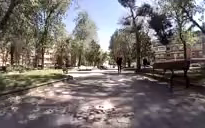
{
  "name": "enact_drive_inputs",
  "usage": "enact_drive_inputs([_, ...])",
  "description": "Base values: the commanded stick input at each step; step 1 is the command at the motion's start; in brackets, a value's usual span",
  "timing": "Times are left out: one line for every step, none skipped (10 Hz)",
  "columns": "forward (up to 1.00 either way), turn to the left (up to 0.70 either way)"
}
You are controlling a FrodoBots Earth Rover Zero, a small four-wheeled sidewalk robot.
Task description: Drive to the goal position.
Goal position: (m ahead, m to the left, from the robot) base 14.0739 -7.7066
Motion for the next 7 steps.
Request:
enact_drive_inputs([0.7, 0.01])
enact_drive_inputs([0.7, 0.01])
enact_drive_inputs([0.7, 0.01])
enact_drive_inputs([0.7, 0.01])
enact_drive_inputs([0.7, 0.01])
enact_drive_inputs([0.7, 0.01])
enact_drive_inputs([0.7, 0.01])
